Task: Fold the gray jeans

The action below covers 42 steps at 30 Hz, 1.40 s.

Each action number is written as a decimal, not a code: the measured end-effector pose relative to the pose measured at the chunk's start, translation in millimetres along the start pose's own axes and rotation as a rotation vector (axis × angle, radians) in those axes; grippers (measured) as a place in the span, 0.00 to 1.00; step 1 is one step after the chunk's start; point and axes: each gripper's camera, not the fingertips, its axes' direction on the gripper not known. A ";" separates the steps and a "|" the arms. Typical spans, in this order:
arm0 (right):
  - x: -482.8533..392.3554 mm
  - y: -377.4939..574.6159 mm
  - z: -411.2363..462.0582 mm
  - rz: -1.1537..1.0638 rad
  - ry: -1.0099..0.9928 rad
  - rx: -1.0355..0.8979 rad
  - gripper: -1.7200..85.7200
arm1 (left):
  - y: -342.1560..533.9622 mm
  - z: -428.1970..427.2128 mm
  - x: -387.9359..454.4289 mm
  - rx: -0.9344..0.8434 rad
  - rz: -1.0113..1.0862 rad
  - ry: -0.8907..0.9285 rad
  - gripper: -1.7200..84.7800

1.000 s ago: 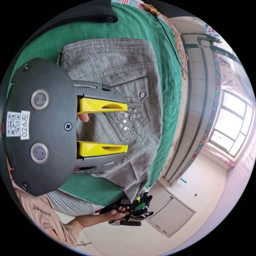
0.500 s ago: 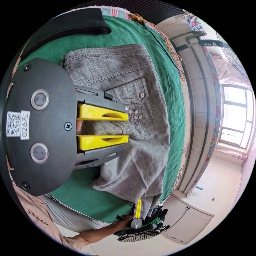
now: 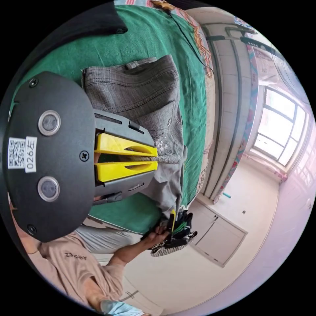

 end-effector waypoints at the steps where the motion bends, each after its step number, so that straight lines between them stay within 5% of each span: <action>1: 8.6 1.7 -10.5 0.013 -0.068 0.025 0.00 | 0.8 -5.4 11.6 -0.023 0.045 -0.018 0.03; 3: 39.7 7.4 -44.0 0.055 -0.290 0.081 0.01 | 3.8 -12.2 32.3 -0.068 0.137 -0.044 0.03; 7: 61.5 13.8 -77.3 0.070 -0.374 0.123 0.01 | 10.0 -23.1 72.8 -0.084 0.328 -0.056 0.03; 13: 43.4 -11.0 -81.7 0.053 -0.222 0.131 0.08 | 24.3 -10.7 121.8 -0.271 0.545 0.049 0.03; 23: -58.3 -78.4 54.4 -0.195 0.085 -0.265 0.11 | 75.6 17.8 178.0 -0.557 0.688 0.060 0.06; 30: -77.0 -108.3 79.7 -0.312 0.165 -0.506 0.02 | 57.4 -106.5 133.4 -0.220 0.593 0.207 0.02; 35: -66.3 -104.4 50.1 -0.484 -0.031 -0.707 0.01 | 83.9 -212.3 45.9 0.441 0.202 0.185 0.02; 39: -74.0 -73.6 37.6 -0.691 -0.189 -0.800 0.01 | 67.6 -188.6 55.3 0.403 0.148 -0.045 0.08; 42: -87.7 -80.5 17.7 -0.762 -0.229 -0.636 0.01 | 29.8 -128.8 89.4 0.229 0.248 -0.090 0.14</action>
